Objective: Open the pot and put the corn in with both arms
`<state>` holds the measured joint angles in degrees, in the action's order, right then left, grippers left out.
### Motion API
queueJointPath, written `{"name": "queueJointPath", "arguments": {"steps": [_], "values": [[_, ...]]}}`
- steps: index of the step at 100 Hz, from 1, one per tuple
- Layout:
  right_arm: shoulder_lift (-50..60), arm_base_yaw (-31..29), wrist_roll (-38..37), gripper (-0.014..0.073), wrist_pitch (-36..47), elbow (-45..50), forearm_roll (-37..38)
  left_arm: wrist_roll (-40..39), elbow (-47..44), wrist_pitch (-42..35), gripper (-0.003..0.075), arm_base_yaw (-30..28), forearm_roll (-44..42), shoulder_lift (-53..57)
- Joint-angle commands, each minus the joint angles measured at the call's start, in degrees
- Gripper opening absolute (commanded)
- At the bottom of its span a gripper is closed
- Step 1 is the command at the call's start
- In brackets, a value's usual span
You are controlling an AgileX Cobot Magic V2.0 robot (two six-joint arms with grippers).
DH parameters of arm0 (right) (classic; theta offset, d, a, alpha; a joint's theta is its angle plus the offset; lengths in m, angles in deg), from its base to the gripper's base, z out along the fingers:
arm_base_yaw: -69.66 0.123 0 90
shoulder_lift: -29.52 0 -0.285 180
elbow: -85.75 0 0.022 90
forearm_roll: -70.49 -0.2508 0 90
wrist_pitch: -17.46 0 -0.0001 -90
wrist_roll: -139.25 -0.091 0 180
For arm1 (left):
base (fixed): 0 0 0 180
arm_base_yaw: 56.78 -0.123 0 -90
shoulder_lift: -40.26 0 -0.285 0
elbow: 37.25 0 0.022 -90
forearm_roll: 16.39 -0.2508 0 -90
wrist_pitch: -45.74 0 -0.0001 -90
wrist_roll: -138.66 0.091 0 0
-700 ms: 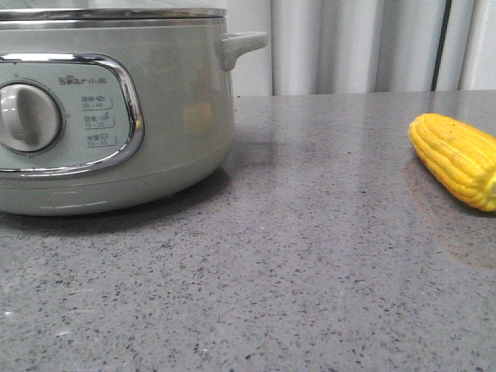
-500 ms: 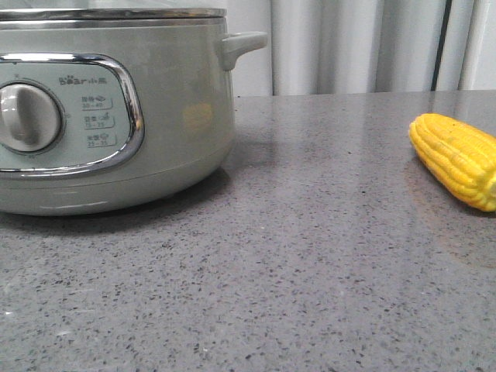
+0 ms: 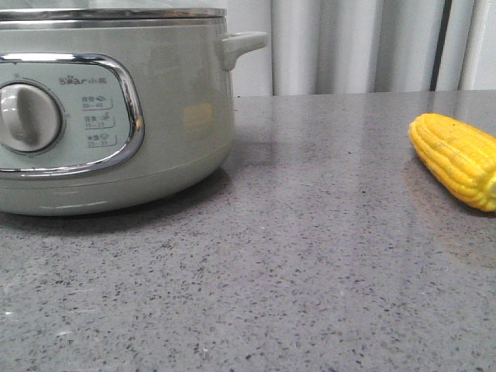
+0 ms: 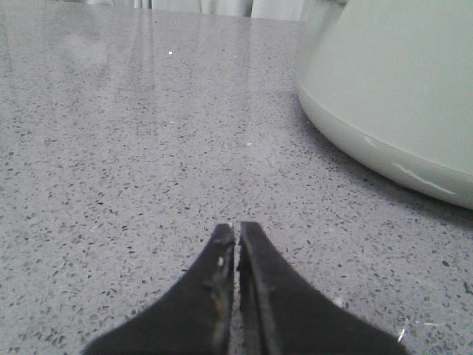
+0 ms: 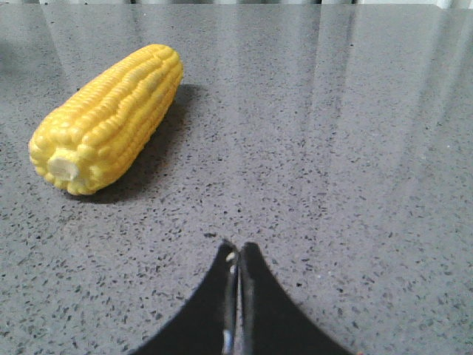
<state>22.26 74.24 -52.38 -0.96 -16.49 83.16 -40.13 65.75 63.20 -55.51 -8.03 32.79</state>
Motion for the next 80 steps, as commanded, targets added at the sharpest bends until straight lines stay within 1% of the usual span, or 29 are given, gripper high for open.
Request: {"name": "queueJointPath", "arguments": {"steps": [1,3,8,13,29,35,40,44,46,47,49,54,60,72,80], "values": [[1.46,-0.13,0.58,-0.0066,2.86,1.13,0.87,-0.16,-1.53,-3.97,-0.0020,-0.11,0.45,1.72],[1.46,-0.13,0.58,-0.0066,2.86,1.13,1.25,-0.16,-1.53,-3.97,-0.0020,-0.11,0.45,1.72],[1.46,-0.13,0.58,-0.0066,2.74,1.13,5.42,-0.16,-1.53,-3.97,-0.0020,-0.11,0.45,1.72],[1.46,-0.13,0.58,-0.0066,2.84,1.13,7.94,-0.16,-1.53,-3.97,-0.0020,-0.11,0.45,1.72],[1.46,-0.13,0.58,-0.0066,3.30,1.13,8.53,-0.16,-1.53,-4.18,-0.0020,-0.11,0.45,1.72],[1.46,-0.13,0.58,-0.0066,6.40,1.13,8.65,-0.16,-1.53,-4.31,-0.0020,-0.11,2.19,1.72],[1.46,-0.13,0.07,-0.0066,11.98,1.13,7.86,-0.16,-1.53,-5.04,-0.0020,-0.11,8.12,1.72],[1.46,-0.13,-1.93,-0.0066,18.42,1.13,4.21,-0.16,-1.53,-5.73,-0.0020,-0.11,16.60,1.72],[1.46,-0.13,-3.76,-0.0066,20.41,1.13,1.54,-0.16,-1.53,-6.18,-0.0020,-0.11,22.64,1.72],[1.36,-0.13,-4.67,-0.0066,22.44,1.13,0.70,-0.16,-1.53,-6.30,-0.0020,-0.11,22.64,1.72],[1.36,-0.13,-5.92,-0.0066,24.91,1.13,-1.85,-0.16,-1.53,-6.63,-0.0020,-0.11,27.21,1.72],[1.36,-0.13,-6.75,-0.0066,28.15,1.13,-7.56,-0.16,-1.53,-7.86,-0.0020,-0.11,31.42,1.72],[1.36,-0.13,-6.74,-0.0066,27.85,1.13,-11.59,-0.16,-1.53,-10.17,-0.0020,-0.11,37.16,1.72],[1.36,-0.13,-6.77,-0.0063,23.58,1.03,-18.60,-0.16,-1.53,-11.83,-0.0020,-0.11,44.35,1.72],[1.36,-0.13,-6.87,-0.0063,23.44,0.56,-25.54,-0.16,-1.03,-13.43,-0.0020,-0.11,46.85,1.72]]}}
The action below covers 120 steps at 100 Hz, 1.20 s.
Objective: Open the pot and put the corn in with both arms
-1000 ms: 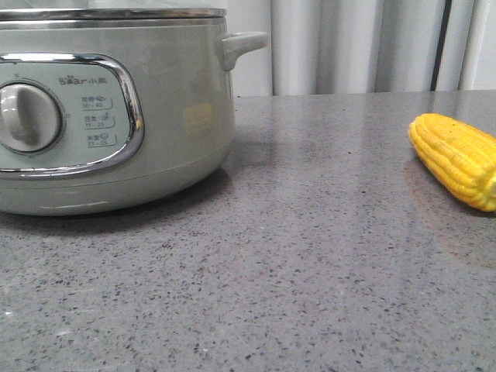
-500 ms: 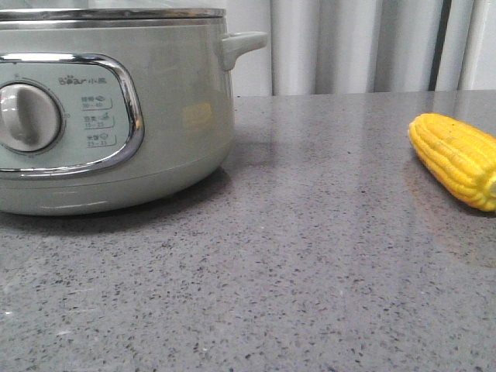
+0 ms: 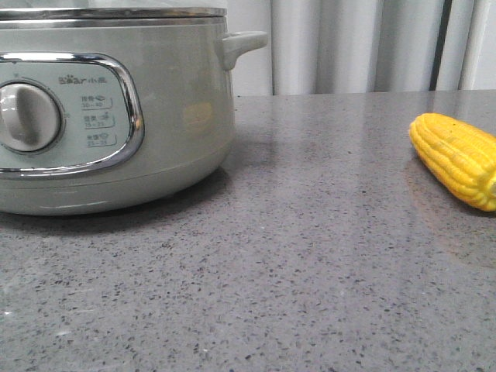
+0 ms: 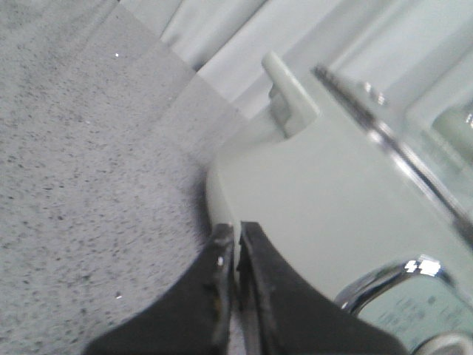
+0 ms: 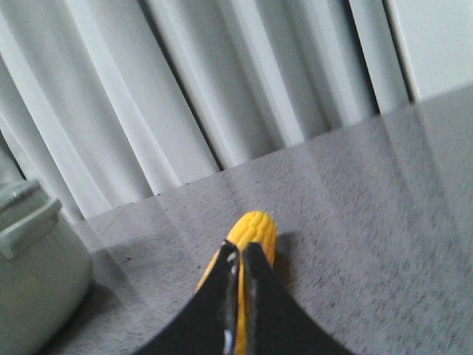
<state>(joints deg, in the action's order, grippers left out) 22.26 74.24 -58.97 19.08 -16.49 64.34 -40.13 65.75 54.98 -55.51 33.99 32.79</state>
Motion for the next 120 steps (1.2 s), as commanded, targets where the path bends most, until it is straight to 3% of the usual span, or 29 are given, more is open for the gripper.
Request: {"name": "queueJointPath", "arguments": {"steps": [1,14,36,48,55,68,75,90,120], "values": [[1.36,-0.13,-0.28,-0.0063,3.41,0.27,-7.59,-0.02,-0.91,-5.31,-0.0020,-0.11,4.57,1.72],[1.36,-0.13,-0.28,-0.0063,-0.65,-4.95,-7.16,2.74,3.43,-3.47,-0.0020,-0.01,-2.75,0.70],[-3.76,-0.13,4.59,-0.0055,-19.94,-20.01,5.47,3.25,16.32,3.89,-0.0020,-0.01,-22.56,-8.27],[-9.94,-0.13,11.83,0.0080,-27.13,-27.22,5.50,3.59,22.51,4.49,0.0010,-0.01,-26.01,-16.12],[-13.40,-0.13,13.10,0.0218,-29.03,-29.86,5.50,5.04,25.78,4.49,0.0131,-0.01,-25.95,-20.77],[-19.04,-0.13,13.34,0.0457,-30.32,-32.94,5.50,5.48,31.75,4.49,0.0517,0.82,-25.95,-28.65],[-21.06,-0.13,13.84,0.0519,-29.82,-33.46,5.50,8.72,34.79,4.36,0.0610,2.85,-25.95,-31.78],[-23.43,-0.13,15.75,0.0523,-27.62,-33.58,5.50,18.69,41.17,3.43,0.0562,9.54,-25.95,-38.66],[-25.47,-0.13,16.56,0.0523,-23.84,-33.58,5.50,18.93,45.98,-13.08,0.0555,22.61,-25.95,-53.65]]}}
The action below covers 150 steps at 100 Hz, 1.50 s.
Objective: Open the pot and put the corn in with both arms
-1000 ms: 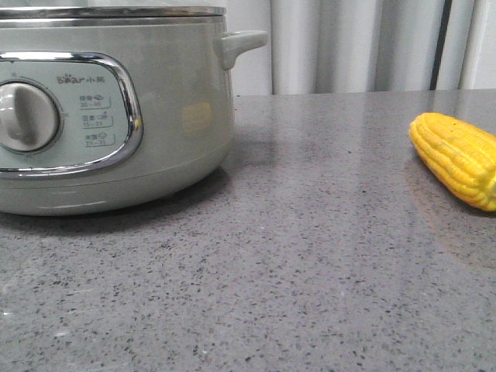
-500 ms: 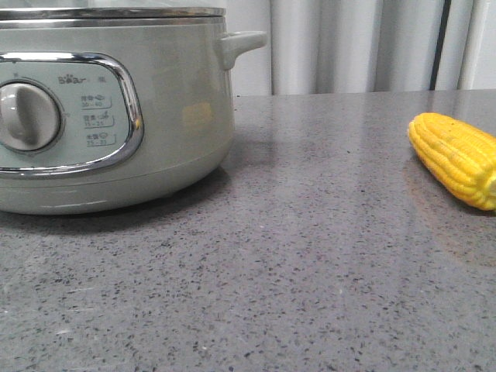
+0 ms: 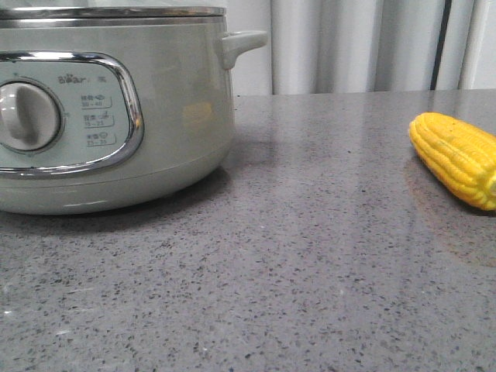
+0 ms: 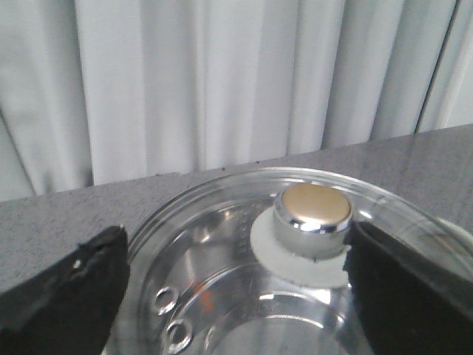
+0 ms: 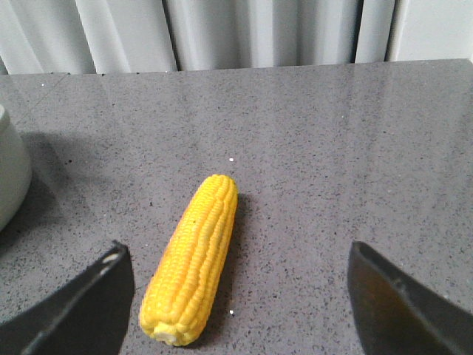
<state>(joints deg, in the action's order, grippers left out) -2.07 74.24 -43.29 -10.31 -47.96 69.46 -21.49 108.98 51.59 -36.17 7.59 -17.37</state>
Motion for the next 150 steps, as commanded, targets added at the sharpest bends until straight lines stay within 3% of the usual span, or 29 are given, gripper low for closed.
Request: {"name": "queueJointPath", "arguments": {"steps": [1,22,39,68,77,92,104,118,150], "values": [[-1.15,-0.13,0.88,0.0523,5.59,-2.10,0.37,0.29,2.89,-9.96,0.0555,3.74,0.46,-3.82],[-1.15,-0.13,0.88,0.0523,5.68,-2.10,0.37,0.29,5.66,-14.34,0.0555,8.39,0.46,-12.38],[-1.15,-0.13,0.88,0.0523,5.68,-2.10,0.37,-0.86,6.30,-20.19,0.0554,8.78,0.99,-17.76],[-1.15,-0.13,0.88,0.0523,5.68,-2.10,0.37,-0.86,6.93,-20.50,0.0552,8.78,2.91,-22.52],[-1.15,-0.13,0.88,0.0523,5.68,-2.10,0.37,-0.86,6.93,-20.60,0.0496,8.78,2.91,-22.63],[-1.15,-0.13,0.88,0.0523,5.58,-2.10,0.37,-0.86,6.93,-20.60,0.0288,8.78,2.91,-22.63],[-1.15,-0.13,0.88,0.0523,5.58,-2.10,0.37,-0.86,6.93,-20.60,0.0184,8.78,2.91,-22.63],[-1.15,-0.13,0.88,0.0523,5.58,-2.10,0.37,-0.86,7.89,-20.60,0.0145,8.78,2.91,-22.51],[-1.15,-0.13,0.88,0.0523,5.47,-2.10,0.37,-0.86,16.04,-20.49,0.0144,7.03,3.04,-15.35]]}}
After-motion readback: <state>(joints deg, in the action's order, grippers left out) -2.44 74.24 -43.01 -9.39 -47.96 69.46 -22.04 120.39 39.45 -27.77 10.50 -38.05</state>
